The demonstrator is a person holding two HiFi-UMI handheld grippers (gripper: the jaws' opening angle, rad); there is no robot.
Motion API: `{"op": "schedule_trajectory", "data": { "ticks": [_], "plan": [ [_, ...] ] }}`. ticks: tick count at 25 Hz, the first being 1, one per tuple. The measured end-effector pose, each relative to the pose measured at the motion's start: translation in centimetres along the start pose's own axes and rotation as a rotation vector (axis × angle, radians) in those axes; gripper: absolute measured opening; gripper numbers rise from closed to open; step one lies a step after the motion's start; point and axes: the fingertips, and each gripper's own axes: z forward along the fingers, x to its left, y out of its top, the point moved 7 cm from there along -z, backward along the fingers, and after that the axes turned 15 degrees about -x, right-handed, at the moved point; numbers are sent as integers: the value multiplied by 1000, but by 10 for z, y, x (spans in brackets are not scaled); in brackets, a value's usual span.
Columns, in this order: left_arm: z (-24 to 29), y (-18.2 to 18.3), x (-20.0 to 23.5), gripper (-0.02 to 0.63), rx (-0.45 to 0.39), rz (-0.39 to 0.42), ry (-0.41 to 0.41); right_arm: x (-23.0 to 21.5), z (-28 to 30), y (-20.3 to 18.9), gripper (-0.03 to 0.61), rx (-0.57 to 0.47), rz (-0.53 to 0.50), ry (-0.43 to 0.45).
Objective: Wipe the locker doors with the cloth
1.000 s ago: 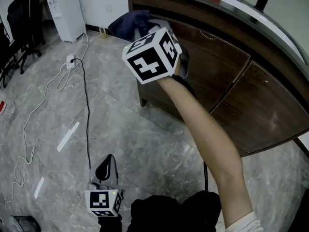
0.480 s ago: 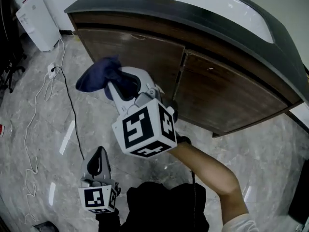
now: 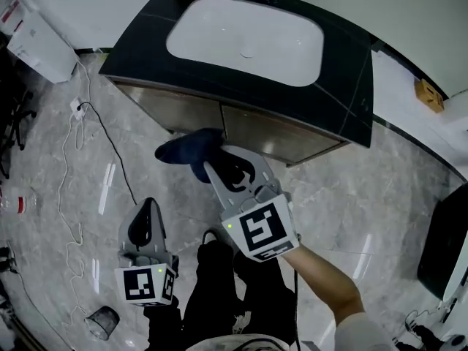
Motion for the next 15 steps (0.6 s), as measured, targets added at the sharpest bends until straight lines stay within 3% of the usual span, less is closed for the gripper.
{"op": "schedule_trajectory", "data": {
  "ticks": [9,12,15],
  "plan": [
    [-13,189,-73,3,-62,-12,-84,-23,-149,171,81,-148,151,-219],
    [-27,237,-84,3,-96,-15,-124,-16,-192,212,81,-141,172,-304],
    [-45,273,-87,3,-139,-12,-189,-7,-227,240,81,-104,129,-401]
  ]
}}
